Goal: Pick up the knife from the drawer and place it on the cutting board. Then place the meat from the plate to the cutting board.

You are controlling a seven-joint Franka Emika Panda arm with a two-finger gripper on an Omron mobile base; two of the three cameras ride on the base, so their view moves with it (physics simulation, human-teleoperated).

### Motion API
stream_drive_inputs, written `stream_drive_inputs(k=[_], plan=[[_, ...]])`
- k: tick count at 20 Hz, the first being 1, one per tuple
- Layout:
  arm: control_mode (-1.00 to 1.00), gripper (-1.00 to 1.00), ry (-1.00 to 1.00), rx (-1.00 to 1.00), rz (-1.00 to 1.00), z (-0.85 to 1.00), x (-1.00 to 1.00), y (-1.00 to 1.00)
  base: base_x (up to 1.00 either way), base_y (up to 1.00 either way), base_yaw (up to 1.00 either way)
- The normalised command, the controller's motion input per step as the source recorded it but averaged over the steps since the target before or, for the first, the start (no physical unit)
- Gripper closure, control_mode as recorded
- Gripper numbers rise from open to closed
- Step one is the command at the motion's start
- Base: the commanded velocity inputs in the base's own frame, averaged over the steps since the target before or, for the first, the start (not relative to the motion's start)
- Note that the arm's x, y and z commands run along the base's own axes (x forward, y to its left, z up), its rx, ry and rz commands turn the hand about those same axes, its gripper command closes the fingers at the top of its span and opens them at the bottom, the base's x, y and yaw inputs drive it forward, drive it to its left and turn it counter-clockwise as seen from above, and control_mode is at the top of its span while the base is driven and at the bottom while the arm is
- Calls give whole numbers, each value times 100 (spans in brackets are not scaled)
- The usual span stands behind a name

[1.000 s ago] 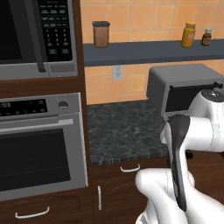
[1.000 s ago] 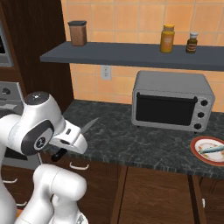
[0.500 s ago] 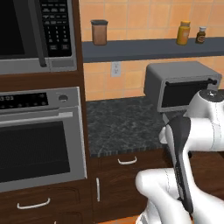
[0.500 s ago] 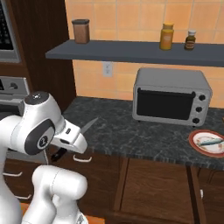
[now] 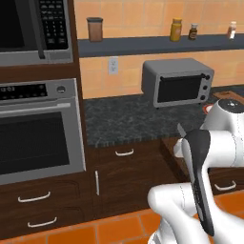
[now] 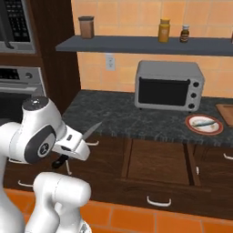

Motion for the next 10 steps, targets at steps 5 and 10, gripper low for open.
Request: stream_drive_inputs(k=[5,10], plan=[[100,100,0,0,0,0,0,0,8,-92,-1],[100,100,0,0,0,0,0,0,0,-100,0]])
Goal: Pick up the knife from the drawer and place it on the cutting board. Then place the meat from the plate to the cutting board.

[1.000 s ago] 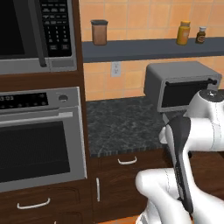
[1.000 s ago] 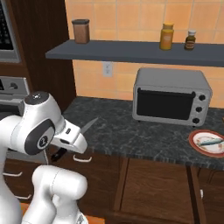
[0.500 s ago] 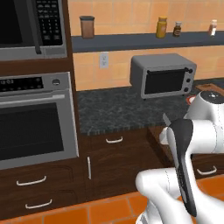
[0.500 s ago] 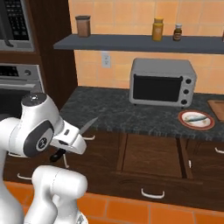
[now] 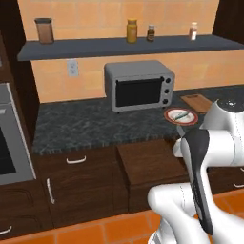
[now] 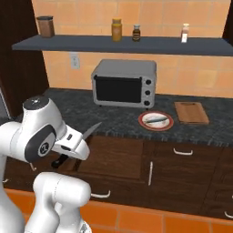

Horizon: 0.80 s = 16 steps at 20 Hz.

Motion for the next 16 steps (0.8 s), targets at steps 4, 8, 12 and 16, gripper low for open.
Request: stream_drive_inputs(k=[4,8,12,16], plan=[[100,100,0,0,0,0,0,0,1,-100,0],[100,100,0,0,0,0,0,0,27,-100,0],[100,100,0,0,0,0,0,0,52,-100,1],[100,100,0,0,0,0,0,0,58,-76,6]])
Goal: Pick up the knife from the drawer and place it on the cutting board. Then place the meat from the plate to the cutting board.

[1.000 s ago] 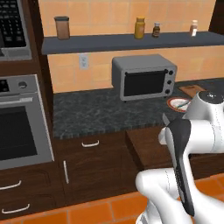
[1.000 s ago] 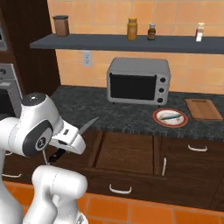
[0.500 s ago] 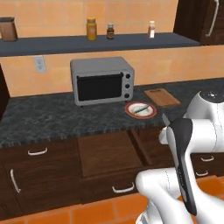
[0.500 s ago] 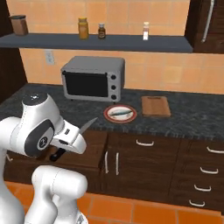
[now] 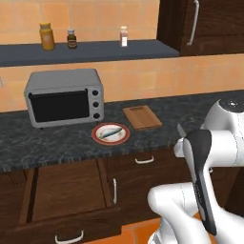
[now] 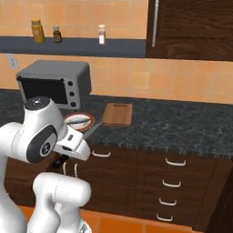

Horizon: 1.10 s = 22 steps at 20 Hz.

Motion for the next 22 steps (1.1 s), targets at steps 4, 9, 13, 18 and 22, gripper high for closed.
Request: stream_drive_inputs(k=[4,9,13,18,22], plan=[[100,100,0,0,0,0,0,0,57,-27,5],[100,100,0,0,0,0,0,0,52,-6,2],[100,100,0,0,0,0,0,0,58,-31,3],[100,100,0,0,0,0,0,0,34,-25,2],[100,100,0,0,0,0,0,0,35,-19,0]])
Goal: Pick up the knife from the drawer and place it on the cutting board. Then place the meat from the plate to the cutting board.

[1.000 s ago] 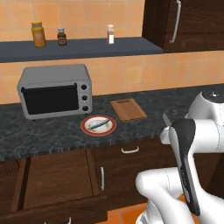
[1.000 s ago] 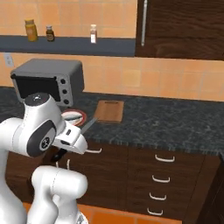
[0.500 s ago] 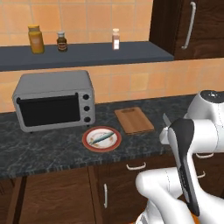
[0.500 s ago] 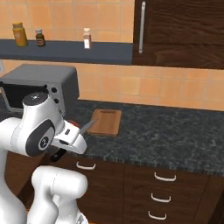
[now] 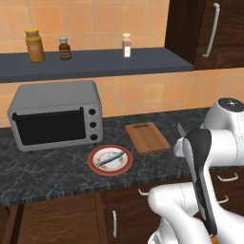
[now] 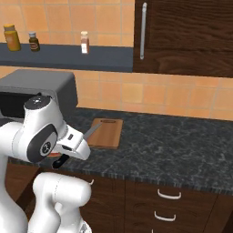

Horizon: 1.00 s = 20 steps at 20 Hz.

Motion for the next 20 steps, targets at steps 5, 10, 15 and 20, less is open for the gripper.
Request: stream_drive_inputs(k=[5,10,15,20], plan=[[100,100,0,0,0,0,0,0,2,-2,0],[100,100,0,0,0,0,0,0,0,0,0],[-100,100,0,0,0,-2,13,0,0,0,0],[-100,100,0,0,3,-4,62,0,0,0,0]])
